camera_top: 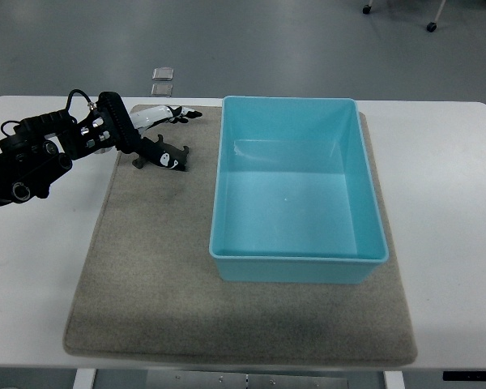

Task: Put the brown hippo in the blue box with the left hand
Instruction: 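Close the left hand fingers around the brown hippo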

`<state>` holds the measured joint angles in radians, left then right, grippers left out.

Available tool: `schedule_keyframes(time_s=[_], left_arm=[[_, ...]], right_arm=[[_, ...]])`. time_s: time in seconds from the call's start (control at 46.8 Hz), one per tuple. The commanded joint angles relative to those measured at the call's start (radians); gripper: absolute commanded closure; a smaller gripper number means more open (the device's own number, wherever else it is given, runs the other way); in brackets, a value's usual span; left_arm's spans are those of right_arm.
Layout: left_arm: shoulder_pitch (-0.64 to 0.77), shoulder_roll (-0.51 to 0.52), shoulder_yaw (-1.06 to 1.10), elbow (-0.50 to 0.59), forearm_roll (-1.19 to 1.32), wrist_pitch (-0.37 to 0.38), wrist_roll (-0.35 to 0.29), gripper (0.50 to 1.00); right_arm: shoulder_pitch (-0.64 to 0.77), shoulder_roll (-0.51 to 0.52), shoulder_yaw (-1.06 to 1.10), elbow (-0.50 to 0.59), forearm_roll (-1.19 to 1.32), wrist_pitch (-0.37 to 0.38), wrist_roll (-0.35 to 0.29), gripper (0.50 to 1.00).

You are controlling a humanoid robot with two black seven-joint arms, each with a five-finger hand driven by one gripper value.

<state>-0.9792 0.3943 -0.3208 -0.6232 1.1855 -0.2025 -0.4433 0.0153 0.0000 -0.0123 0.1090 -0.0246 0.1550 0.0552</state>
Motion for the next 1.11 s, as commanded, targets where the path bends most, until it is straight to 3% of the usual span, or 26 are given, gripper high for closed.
schedule_keyframes(time_s=[0.0, 0.748, 0.961, 1.089], left_arm=[[-0.012, 0.001, 0.000, -0.004, 0.002, 0.000, 0.000, 0.546], [-0.029, 0.098, 0.000, -0.010, 0.154, 0.000, -0.068, 0.549], [-0.009, 0.146, 0.002, -0.107, 0.161, 0.008, -0.063, 0.546], [0.008, 0.146, 0.002, -0.109, 0.163, 0.031, -0.061, 0.549]], right_arm=[[0.000, 0.000, 0.000, 0.000, 0.000, 0.000, 0.000, 0.564], [0.000, 0.000, 0.000, 0.000, 0.000, 0.000, 0.000, 0.564], [0.000, 0.000, 0.000, 0.000, 0.000, 0.000, 0.000, 0.564], [0.000, 0.000, 0.000, 0.000, 0.000, 0.000, 0.000, 0.564]])
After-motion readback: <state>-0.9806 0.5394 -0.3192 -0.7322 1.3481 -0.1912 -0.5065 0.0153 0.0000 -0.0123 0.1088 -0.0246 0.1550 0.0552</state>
